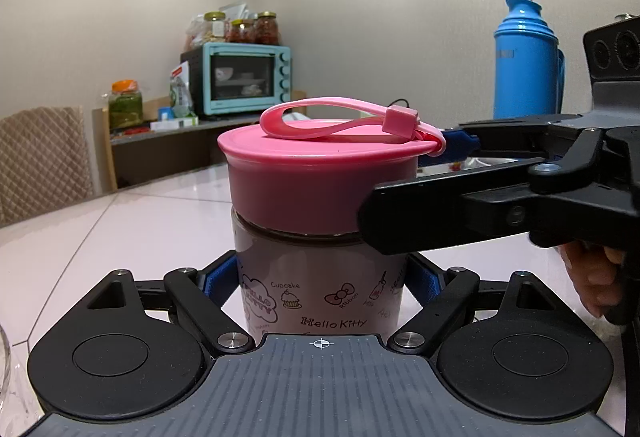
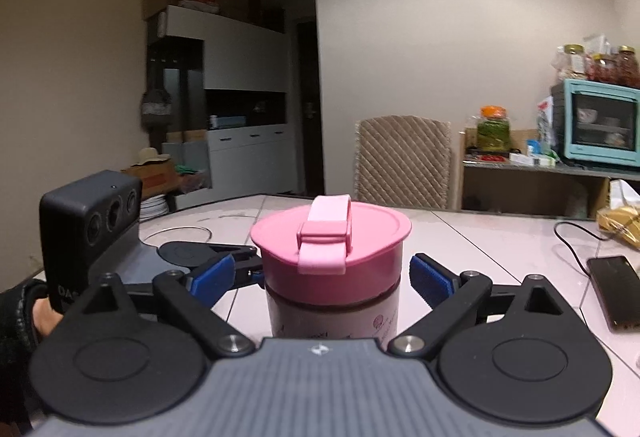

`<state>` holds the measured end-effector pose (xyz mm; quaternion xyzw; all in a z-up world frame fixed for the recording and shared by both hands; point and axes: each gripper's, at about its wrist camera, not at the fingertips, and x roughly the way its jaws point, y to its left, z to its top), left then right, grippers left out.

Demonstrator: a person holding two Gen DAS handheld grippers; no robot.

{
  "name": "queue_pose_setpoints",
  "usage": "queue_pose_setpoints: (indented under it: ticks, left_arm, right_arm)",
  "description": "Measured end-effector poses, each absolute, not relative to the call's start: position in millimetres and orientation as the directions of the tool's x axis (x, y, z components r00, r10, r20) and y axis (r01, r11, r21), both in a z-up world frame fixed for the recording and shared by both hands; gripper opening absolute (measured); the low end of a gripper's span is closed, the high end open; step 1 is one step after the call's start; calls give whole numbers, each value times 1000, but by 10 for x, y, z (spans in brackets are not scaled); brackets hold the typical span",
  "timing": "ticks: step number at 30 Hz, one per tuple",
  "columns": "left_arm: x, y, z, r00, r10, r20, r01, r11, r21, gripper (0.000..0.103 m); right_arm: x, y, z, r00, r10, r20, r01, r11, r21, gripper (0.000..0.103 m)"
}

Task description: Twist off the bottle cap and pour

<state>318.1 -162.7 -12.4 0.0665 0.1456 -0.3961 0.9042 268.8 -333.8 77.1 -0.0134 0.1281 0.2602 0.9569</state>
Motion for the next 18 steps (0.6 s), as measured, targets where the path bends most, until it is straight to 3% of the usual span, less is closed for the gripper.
queue_pose_setpoints:
  ticks: [18]
  left_arm:
    - [3183, -1626, -127, 644, -697, -316, 736, 677, 5, 89]
  right_arm:
    - [2753, -3175, 721, 880, 401, -255, -404, 914, 45, 96]
